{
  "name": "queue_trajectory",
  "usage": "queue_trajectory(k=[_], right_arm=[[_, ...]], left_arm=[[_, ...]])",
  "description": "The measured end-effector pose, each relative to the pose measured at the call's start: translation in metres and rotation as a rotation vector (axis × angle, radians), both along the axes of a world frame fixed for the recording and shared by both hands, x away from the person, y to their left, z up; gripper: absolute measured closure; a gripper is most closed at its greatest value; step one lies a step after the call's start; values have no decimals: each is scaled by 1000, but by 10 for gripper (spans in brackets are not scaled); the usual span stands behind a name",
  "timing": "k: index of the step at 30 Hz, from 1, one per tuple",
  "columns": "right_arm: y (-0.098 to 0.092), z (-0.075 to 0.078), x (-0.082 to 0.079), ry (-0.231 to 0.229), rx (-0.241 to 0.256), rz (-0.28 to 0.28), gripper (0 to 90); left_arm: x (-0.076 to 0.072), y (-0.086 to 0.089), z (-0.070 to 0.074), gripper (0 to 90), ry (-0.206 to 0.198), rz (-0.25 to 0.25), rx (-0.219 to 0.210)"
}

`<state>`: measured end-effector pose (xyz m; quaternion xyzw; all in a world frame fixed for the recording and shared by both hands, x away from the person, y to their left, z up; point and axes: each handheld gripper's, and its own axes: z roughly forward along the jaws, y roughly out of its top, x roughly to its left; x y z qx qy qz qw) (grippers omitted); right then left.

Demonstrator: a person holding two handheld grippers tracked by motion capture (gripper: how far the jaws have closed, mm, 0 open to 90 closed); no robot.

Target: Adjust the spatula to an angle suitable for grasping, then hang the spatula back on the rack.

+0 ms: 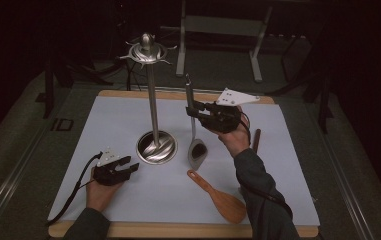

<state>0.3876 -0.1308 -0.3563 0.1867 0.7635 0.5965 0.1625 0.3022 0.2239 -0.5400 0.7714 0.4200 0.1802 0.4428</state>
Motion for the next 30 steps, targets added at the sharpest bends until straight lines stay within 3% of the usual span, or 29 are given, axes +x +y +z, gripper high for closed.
queue_trajectory(k=[6, 30], right_arm=[[7, 7, -1, -7, 37, -8, 693], [20, 24, -3, -1, 90, 24, 693]], left_arm=[[0, 0, 0, 530, -1, 0, 0], [0, 0, 0, 529, -2, -1, 2]])
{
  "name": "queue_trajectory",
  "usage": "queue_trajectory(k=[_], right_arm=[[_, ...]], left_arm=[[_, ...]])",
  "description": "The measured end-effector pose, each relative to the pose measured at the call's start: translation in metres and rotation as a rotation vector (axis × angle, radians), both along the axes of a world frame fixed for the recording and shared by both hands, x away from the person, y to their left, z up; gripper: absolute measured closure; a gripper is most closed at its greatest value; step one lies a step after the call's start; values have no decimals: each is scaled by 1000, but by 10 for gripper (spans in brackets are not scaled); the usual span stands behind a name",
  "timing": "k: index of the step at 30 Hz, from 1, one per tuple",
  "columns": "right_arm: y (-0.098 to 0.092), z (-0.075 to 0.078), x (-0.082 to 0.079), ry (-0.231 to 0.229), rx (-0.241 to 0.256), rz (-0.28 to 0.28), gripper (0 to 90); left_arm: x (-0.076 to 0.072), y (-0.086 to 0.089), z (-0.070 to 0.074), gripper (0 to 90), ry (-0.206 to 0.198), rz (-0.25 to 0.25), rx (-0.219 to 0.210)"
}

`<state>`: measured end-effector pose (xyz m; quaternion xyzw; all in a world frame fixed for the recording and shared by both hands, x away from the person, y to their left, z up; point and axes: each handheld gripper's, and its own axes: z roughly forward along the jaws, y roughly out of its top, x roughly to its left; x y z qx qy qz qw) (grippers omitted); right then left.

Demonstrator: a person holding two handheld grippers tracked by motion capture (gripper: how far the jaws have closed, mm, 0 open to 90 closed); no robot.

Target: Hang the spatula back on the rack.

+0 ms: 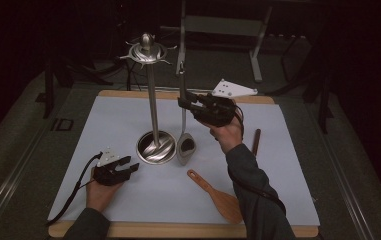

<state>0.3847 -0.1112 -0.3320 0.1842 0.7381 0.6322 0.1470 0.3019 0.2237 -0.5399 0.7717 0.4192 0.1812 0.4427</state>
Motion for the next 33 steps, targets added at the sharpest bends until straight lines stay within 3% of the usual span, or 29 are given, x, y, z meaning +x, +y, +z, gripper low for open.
queue_trajectory(k=[8, 23, 33], right_arm=[[11, 5, -3, -7, 2, 33, 692], [23, -1, 2, -7, -37, 31, 688], [22, 6, -1, -41, -115, 16, 667]], left_arm=[[0, 0, 0, 529, 0, -1, 0], [0, 0, 0, 528, 1, -1, 0], [0, 0, 0, 526, 0, 2, 1]])
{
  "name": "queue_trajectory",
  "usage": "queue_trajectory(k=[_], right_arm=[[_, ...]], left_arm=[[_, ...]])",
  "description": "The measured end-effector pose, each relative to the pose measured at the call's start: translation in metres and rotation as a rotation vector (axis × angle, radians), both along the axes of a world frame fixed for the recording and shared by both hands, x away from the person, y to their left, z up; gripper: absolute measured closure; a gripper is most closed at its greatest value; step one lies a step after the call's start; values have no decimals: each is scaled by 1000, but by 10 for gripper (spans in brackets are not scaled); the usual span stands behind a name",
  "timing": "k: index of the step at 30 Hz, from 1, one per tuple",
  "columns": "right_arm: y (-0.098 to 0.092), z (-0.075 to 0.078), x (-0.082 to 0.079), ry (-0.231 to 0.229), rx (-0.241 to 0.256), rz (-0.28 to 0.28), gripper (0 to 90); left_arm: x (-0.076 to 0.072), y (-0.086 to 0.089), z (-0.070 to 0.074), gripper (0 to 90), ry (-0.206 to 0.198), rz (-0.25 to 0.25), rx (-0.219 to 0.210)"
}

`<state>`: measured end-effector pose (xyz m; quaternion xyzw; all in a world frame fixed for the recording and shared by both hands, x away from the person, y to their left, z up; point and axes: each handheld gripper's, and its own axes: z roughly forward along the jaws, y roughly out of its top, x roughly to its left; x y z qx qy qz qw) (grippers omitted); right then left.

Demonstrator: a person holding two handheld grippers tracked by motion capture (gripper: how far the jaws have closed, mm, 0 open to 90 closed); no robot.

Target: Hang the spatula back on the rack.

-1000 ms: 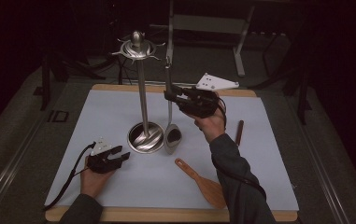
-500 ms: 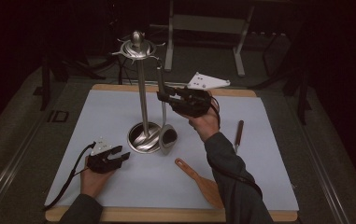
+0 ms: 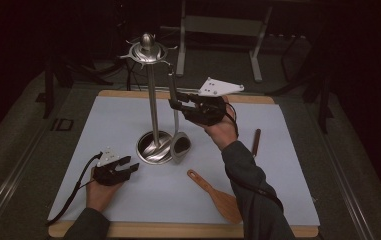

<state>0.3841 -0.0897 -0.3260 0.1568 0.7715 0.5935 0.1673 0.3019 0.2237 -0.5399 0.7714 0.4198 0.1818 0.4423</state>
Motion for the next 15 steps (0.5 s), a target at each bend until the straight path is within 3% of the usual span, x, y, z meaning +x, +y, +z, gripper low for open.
queue_trajectory(k=[11, 14, 15], right_arm=[[-4, 1, -3, -1, -66, 1, 621], [-5, -1, -5, -3, -92, 1, 613], [-8, -2, -7, -1, -126, -5, 609]], left_arm=[[-1, -1, 0, 525, -7, 14, 9], [-1, -1, 0, 524, -8, 22, 10], [-1, -1, 0, 531, -9, 24, 10]])
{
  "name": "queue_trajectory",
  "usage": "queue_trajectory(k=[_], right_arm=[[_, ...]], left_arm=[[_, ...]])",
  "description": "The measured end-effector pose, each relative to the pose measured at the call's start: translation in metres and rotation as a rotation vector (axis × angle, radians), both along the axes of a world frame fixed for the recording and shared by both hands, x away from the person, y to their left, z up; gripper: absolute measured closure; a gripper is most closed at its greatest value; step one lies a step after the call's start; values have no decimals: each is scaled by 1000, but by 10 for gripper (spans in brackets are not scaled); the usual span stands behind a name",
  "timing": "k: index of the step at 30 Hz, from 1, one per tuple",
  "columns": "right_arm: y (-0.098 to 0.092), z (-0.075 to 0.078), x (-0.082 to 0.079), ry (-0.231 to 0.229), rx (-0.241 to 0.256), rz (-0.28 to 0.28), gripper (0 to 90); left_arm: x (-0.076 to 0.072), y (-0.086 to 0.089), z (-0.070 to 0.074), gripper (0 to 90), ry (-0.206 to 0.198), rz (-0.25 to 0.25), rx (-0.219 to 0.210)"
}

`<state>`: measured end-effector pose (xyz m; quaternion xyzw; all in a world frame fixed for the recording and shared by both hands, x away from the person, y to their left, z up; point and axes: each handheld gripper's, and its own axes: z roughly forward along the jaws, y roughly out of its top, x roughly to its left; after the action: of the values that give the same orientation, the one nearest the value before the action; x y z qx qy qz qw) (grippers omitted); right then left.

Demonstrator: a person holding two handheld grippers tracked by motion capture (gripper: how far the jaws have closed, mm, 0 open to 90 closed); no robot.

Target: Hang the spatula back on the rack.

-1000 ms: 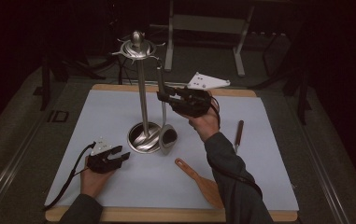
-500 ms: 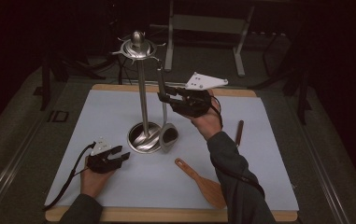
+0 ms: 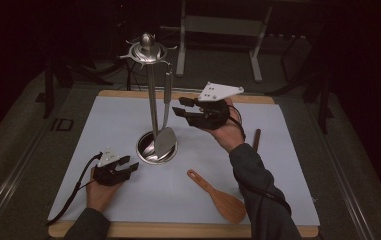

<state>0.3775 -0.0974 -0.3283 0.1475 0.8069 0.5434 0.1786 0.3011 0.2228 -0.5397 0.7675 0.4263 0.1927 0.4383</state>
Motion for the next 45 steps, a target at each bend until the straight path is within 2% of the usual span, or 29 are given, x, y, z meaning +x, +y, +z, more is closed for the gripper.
queue_trajectory(k=[2, 3, 4, 5, 8, 9, 10, 11, 12, 14, 16, 17, 18, 19, 20, 21, 22, 24, 25, 26, 27, 28, 29, 30, 31, 34, 35, 38, 45], right_arm=[[-1, -1, -1, 3, -13, -4, 606], [-6, -4, -1, 10, -53, -11, 594], [-8, -5, -1, 14, -64, -17, 587], [-10, -7, -1, 15, -75, -23, 580], [-16, -13, 0, 35, -106, -31, 571], [-19, -19, 0, 42, -147, -42, 567], [-21, -23, 0, 48, -176, -52, 566], [-21, -23, 0, 48, -176, -52, 566], [-25, -31, 1, 62, -211, -69, 562], [-28, -35, 1, 74, -219, -76, 555], [-30, -39, 1, 76, -227, -81, 552], [-32, -43, 0, 83, -244, -89, 545], [-32, -43, 0, 83, -244, -89, 545], [-34, -49, -2, 93, -247, -87, 541], [-34, -49, -2, 93, -247, -87, 541], [-35, -55, -3, 103, -248, -87, 537], [-36, -59, -3, 107, -253, -86, 536], [-37, -62, -3, 112, -257, -86, 535], [-37, -62, -3, 112, -257, -86, 535], [-37, -66, -3, 120, -261, -90, 535], [-38, -73, -2, 133, -266, -96, 534], [-39, -79, -2, 149, -265, -101, 534], [-39, -79, -2, 149, -265, -101, 534], [-39, -81, -1, 152, -265, -102, 534], [-40, -83, -1, 158, -264, -103, 534], [-40, -89, -1, 170, -264, -107, 534], [-40, -89, -1, 170, -264, -107, 534], [-42, -94, -1, 176, -269, -109, 534], [-46, -104, -1, 198, -268, -116, 534]], left_arm=[[0, 0, 0, 559, -2, 1, 2], [-1, 0, 1, 584, -7, 2, 6], [-2, -1, 1, 595, -7, 1, 4], [-2, 0, 2, 604, 9, 1, -8], [-5, -2, 5, 639, 4, -5, -16], [-9, -3, 12, 652, -24, -15, -33], [-9, -3, 12, 665, -24, -15, -33], [-11, -3, 17, 665, -42, -16, -49], [-15, -3, 30, 703, -80, -25, -94], [-18, -3, 45, 732, -122, -34, -129], [-19, -3, 51, 737, -132, -37, -145], [-20, -1, 67, 749, -160, -32, -177], [-20, -1, 67, 755, -160, -32, -177], [-20, 0, 85, 769, -190, -34, -205], [-20, 0, 85, 781, -190, -34, -205], [-22, 0, 105, 805, -241, -46, -230], [-22, 0, 105, 819, -241, -46, -230], [-23, 0, 125, 840, -292, -50, -238], [-23, 0, 125, 864, -292, -50, -238], [-23, -4, 143, 864, -340, -59, -222], [-22, -4, 151, 894, -363, -70, -237], [-20, -6, 167, 900, -396, -56, -251], [-20, -6, 167, 900, -396, -56, -251], [-18, -7, 177, 900, -413, -47, -248], [-18, -7, 177, 900, -413, -47, -248], [-14, -11, 207, 900, -484, -42, -250], [-14, -11, 207, 900, -484, -42, -250], [-9, -15, 234, 900, -544, -30, -257], [1, -19, 268, 900, -604, 1, -238]])
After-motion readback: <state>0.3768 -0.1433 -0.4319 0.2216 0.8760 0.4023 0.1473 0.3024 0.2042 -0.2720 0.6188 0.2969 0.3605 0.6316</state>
